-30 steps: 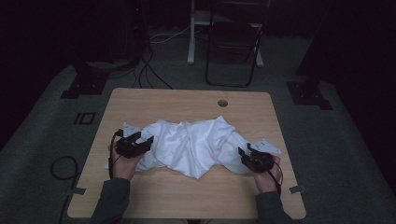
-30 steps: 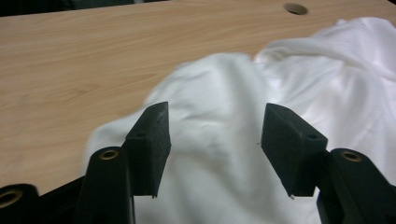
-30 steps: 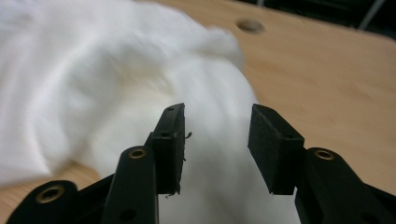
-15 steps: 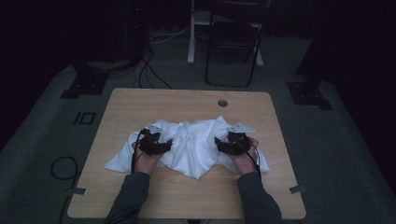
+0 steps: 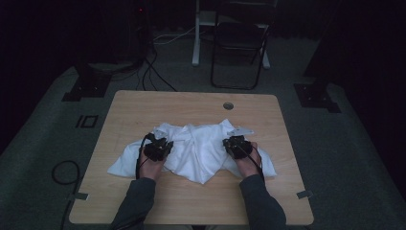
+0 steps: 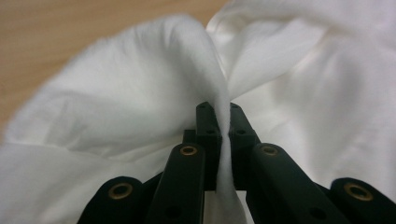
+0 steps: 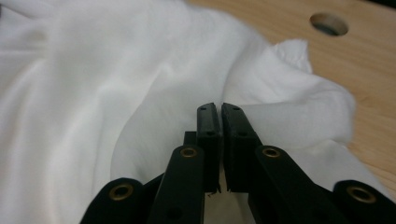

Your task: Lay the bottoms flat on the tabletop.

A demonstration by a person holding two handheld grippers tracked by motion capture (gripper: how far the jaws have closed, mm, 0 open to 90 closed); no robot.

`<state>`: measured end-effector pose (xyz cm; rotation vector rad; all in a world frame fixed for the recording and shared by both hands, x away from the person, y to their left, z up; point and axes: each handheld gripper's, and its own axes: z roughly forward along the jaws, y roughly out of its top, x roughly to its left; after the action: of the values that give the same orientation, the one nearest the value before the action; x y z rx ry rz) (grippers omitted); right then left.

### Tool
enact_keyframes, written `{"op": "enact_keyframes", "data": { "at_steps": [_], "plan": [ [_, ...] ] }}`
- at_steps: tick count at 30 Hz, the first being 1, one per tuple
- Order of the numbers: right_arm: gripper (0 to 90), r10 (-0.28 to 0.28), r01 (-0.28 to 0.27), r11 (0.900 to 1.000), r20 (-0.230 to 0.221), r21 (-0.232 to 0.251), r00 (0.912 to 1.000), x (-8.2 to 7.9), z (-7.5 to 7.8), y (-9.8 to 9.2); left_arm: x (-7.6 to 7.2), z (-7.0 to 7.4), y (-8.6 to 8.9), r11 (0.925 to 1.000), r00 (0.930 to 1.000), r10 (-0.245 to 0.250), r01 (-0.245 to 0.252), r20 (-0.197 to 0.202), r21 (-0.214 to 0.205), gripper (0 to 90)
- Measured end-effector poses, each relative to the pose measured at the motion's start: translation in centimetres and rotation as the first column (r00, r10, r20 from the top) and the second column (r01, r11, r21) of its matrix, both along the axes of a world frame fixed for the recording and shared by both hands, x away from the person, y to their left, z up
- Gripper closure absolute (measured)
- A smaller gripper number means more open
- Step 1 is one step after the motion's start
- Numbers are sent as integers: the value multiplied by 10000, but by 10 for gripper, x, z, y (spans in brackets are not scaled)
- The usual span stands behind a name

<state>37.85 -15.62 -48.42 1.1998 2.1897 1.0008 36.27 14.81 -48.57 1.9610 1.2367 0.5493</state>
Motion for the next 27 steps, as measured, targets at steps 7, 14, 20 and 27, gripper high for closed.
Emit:
{"op": "enact_keyframes", "data": {
  "at_steps": [7, 14, 20, 27],
  "plan": [
    [885, 396, -429, 9984, 860, 360, 9955, -54, 23, -25, -48, 22, 8, 9973, 9942, -731, 730, 788, 38, 871],
    [887, 767, -762, 9971, 1048, -88, 9915, -117, 23, -51, -93, 10, 24, 9950, 9941, -997, 997, 420, 30, 870],
    [890, 1064, -1062, 9943, 672, -72, 9921, -145, 11, -62, -121, -21, 29, 9887, 9909, -1265, 1296, -450, 753, 856],
    [509, 863, -866, 9962, 1181, -29, 9892, -140, 15, -62, -114, -19, 26, 9954, 9978, -668, 664, 37, 696, 514]
  ]
}}
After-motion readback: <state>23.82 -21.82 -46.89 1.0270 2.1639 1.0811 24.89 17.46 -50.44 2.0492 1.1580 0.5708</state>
